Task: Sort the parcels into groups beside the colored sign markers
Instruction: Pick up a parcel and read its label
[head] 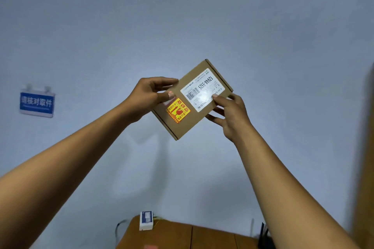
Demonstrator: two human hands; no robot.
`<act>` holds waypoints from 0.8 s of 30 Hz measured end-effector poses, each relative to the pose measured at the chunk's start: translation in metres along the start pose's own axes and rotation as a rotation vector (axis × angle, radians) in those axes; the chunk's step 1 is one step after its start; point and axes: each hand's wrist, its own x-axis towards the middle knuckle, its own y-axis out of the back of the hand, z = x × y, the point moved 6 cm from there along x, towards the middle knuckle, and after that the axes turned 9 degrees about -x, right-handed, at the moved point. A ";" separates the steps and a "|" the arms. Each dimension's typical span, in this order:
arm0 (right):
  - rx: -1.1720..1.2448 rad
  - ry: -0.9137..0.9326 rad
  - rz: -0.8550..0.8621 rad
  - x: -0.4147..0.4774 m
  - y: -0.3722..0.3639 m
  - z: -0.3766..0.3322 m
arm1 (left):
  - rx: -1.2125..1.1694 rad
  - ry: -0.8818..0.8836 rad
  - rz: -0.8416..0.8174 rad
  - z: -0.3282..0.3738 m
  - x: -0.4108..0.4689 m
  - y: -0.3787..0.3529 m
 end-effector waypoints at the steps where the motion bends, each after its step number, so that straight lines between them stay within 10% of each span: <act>1: -0.002 -0.001 -0.020 -0.005 0.003 0.000 | 0.013 0.007 -0.030 0.003 -0.003 0.000; 24: 0.041 -0.030 0.018 -0.066 0.083 0.014 | -0.178 0.123 -0.188 -0.008 -0.033 -0.033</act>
